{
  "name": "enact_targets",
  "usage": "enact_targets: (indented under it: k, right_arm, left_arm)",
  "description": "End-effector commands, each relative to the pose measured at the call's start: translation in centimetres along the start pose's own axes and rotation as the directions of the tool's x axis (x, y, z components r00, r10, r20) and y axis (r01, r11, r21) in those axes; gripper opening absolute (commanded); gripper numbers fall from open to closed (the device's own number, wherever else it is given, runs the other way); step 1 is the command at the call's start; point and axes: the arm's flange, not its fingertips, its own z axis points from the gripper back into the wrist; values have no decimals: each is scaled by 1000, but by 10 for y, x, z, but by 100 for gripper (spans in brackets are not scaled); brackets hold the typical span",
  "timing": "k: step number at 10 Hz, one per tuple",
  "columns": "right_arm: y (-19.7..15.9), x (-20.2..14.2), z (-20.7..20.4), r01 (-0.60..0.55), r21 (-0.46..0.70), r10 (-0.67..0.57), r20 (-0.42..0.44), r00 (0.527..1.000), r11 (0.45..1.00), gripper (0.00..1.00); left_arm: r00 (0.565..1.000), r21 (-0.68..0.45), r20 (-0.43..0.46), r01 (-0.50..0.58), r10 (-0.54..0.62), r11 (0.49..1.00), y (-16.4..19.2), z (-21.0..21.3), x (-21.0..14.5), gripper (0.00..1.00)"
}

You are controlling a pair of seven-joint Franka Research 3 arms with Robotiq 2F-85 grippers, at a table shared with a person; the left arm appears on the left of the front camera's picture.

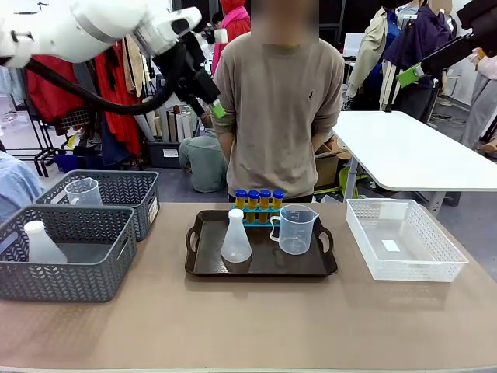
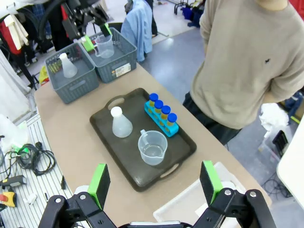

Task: Prepare the laboratory tools.
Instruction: Pick up one Small flask and place it on the Handle tray.

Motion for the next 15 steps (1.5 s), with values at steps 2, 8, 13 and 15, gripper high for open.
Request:
enact_targets:
  k: [2, 8, 13, 15]
  right_arm:
    - [0, 0, 0, -3, 11, 2, 15, 1000, 1000, 100]
    - [0, 0, 0, -3, 11, 2, 15, 1000, 1000, 100]
    - [0, 0, 0, -3, 11, 2, 15, 1000, 1000, 100]
    - [0, 0, 0, -3, 11, 2, 15, 1000, 1000, 100]
  left_arm:
    - [992, 12, 114, 58, -59, 998, -13, 44, -35, 100]
    - [987, 23, 102, 123, -125, 992, -22, 99, -53, 100]
    - [989, 42, 114, 95, -100, 995, -23, 106, -43, 100]
    - [989, 42, 114, 95, -100, 995, -23, 106, -43, 100]
